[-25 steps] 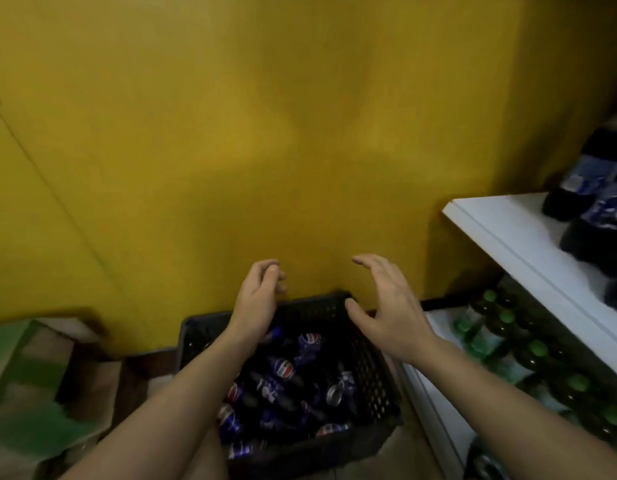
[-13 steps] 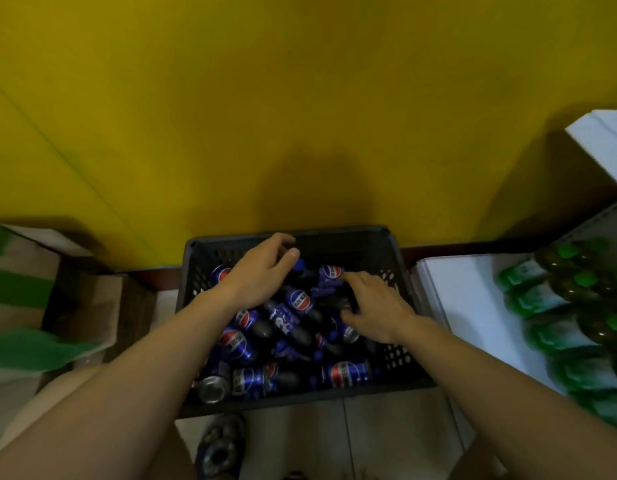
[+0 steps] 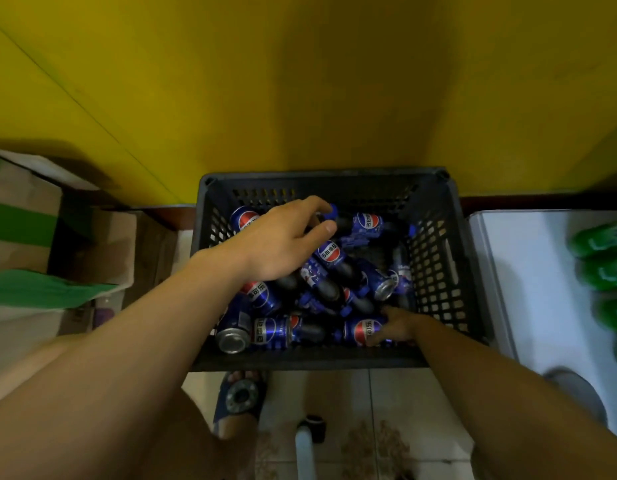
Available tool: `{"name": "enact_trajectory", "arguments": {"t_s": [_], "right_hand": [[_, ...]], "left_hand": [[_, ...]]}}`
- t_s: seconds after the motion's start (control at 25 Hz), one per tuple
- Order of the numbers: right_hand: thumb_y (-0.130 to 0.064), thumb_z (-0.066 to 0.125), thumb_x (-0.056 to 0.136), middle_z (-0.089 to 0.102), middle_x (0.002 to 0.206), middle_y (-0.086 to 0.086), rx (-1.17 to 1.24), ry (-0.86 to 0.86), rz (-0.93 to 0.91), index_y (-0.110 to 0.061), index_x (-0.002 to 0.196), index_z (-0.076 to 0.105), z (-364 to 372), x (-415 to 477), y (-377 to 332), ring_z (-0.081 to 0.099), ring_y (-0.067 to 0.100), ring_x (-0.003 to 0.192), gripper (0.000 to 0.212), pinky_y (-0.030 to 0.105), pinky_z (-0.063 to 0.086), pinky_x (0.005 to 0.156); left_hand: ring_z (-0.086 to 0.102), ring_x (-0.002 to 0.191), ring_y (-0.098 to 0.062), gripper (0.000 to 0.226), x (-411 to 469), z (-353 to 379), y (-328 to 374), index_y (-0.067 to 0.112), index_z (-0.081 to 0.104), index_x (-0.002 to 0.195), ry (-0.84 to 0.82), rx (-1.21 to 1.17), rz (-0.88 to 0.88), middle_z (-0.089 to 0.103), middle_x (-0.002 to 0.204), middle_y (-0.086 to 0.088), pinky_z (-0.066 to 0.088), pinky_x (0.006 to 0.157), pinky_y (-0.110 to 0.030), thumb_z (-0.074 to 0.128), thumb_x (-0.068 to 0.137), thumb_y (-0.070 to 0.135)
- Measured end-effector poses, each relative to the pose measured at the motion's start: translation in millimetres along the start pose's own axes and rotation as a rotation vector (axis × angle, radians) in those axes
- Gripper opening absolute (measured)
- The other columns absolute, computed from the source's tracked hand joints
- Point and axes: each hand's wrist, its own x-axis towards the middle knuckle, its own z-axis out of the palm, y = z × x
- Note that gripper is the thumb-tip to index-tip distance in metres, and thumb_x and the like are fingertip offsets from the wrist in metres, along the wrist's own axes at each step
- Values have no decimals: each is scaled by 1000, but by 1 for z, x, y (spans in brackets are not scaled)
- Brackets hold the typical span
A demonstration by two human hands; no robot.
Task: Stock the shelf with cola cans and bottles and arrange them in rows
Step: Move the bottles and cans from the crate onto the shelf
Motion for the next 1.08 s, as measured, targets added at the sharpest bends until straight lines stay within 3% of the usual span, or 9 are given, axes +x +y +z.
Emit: {"name": "enact_trajectory", "arguments": {"t_s": [0.16,0.4,0.56,0.64,0.72,0.84,0.92,1.0,1.08], "right_hand": [[-41,91,58,74,106,16,-52,-55,21,-1,123,63,6,7,-6,72,33,95,81,44,61,85],[-63,81,64,62,96,2,-359,38,-113,-14,98,60,-12,-24,-49,62,22,89,63,33,53,76],[-64,84,60,58,63,-2,-110,-41,-272,-15,67,59,-52,-65,-96,56,15,64,55,32,45,63],[-66,83,61,50,62,3,149,-85,-374,-8,78,66,-66,-84,-117,49,15,59,62,31,40,59],[-65,82,62,56,80,13,420,-185,-456,-3,108,70,-72,-99,-134,53,18,70,78,32,41,63],[-67,67,74,70,100,10,696,-367,-513,-18,111,72,-69,-100,-141,60,22,87,61,34,44,72],[-81,52,77,69,104,14,865,-431,-469,-12,115,70,-63,-84,-133,63,25,87,82,36,49,75],[-80,44,84,71,109,15,897,-280,-283,-6,119,68,-49,-56,-121,66,26,91,85,36,52,80],[-61,59,89,70,113,13,633,-2,-90,-8,123,65,-29,-28,-104,67,26,92,64,39,53,84]], "left_hand": [[60,108,-18,50,12,5,8,19,41,148,-39,3,-5,60,127,0,49,93,-43,40,106,45],[62,102,-24,47,22,5,11,21,40,148,-121,45,-51,62,125,-4,50,91,-47,44,106,42],[58,112,-15,67,24,7,1,25,36,151,-255,123,-112,56,137,-1,46,92,-30,64,95,47],[54,111,-13,88,22,8,-2,26,31,154,-341,182,-108,51,142,1,44,92,-27,77,84,50],[56,111,-14,96,21,9,-4,27,34,151,-350,237,-67,54,138,4,48,94,-31,84,74,52],[62,100,-18,87,21,7,-7,25,47,139,-161,278,-52,64,117,7,53,87,-36,88,66,52],[61,91,-19,79,21,4,-7,23,51,132,-107,303,-116,64,108,6,53,79,-36,85,69,57],[60,89,-20,75,22,1,-10,22,52,130,-90,299,-166,63,104,5,48,74,-34,82,72,59],[61,89,-21,75,24,-5,-14,22,51,131,-66,255,-198,63,105,3,46,72,-33,81,74,60]]}}
